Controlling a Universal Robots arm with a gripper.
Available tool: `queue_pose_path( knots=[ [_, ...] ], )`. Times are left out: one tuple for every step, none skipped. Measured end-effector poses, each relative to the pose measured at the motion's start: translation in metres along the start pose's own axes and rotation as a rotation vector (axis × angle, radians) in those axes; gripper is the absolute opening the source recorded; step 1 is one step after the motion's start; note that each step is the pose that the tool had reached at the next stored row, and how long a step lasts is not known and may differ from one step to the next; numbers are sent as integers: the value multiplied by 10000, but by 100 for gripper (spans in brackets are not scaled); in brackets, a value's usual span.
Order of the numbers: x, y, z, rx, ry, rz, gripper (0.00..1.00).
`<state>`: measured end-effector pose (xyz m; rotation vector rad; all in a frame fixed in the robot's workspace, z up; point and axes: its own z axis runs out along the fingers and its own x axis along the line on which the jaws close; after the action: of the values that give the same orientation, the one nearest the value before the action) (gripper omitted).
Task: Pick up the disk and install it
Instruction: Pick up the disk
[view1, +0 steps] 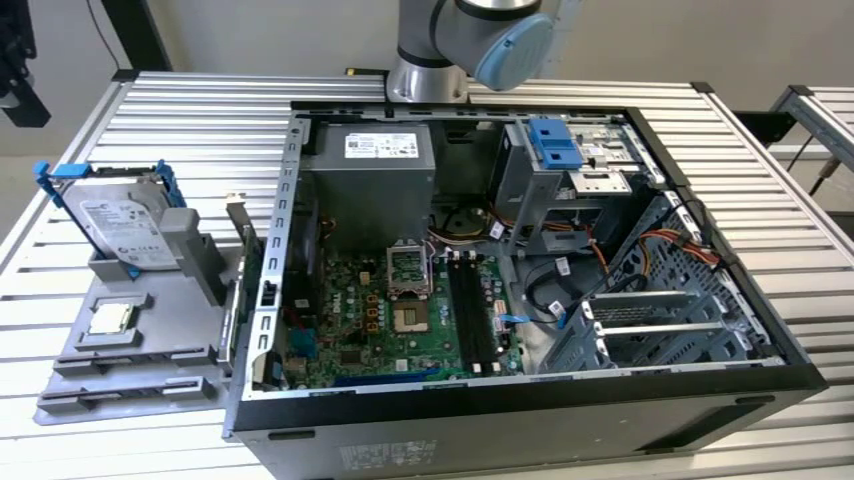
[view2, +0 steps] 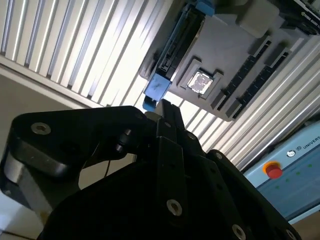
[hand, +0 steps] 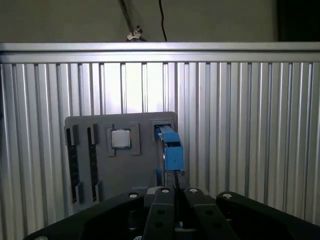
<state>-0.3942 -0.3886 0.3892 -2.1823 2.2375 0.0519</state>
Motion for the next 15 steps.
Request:
queue_pose_path(
  knots=[
    [0,0,0,0,0,0,100],
    [0,0,0,0,0,0,100],
    [0,0,0,-1,-1,0,100],
    [0,0,0,-1,-1,0,100],
    [0,0,0,-1,-2,0,100],
    [0,0,0,-1,-3,0,100],
    [0,0,0,-1,-4,0,100],
    [0,0,0,-1,-3,0,100],
    [0,0,3,-1,-3,0,100],
    [0,0,8,0,-4,0,100],
    [0,-1,15,-1,-4,-1,100],
    [0,-1,23,-1,-3,0,100],
    [0,-1,31,-1,-3,-1,100],
    [0,-1,35,-1,-2,0,100],
    [0,0,35,-2,-1,0,100]
  ],
)
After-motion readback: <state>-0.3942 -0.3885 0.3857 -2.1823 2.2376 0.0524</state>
